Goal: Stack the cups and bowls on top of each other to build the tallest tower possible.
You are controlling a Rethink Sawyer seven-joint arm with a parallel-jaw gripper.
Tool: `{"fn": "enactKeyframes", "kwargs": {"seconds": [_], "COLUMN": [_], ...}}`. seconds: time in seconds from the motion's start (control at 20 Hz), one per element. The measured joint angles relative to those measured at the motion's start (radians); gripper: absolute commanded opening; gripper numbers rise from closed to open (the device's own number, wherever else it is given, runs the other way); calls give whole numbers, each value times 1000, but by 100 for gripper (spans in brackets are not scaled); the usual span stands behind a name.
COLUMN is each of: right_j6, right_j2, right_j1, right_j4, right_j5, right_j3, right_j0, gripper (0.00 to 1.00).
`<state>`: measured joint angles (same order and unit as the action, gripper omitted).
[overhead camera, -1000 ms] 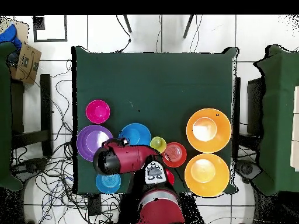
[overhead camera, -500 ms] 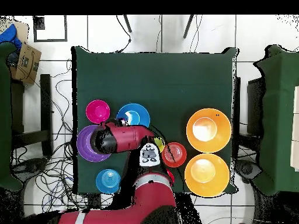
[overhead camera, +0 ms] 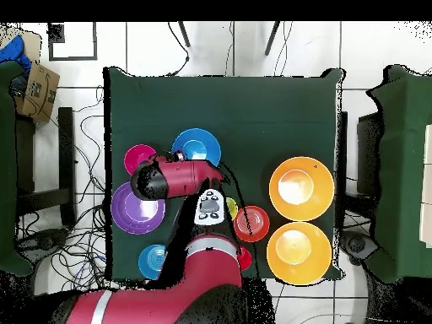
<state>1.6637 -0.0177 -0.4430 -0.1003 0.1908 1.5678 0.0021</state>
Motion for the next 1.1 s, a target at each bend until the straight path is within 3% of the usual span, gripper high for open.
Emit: {"fn": "enactKeyframes", "kwargs": {"seconds": [0.4, 1.1], "right_j6": [0, 0], "right_j2": [-52, -137], "right_j1": [-30, -143], "right_j4": [-1, 0], "right_j5": [129, 137], "right_j3": [-22, 75], "right_j0": [0, -26], "gripper": [0, 0]}}
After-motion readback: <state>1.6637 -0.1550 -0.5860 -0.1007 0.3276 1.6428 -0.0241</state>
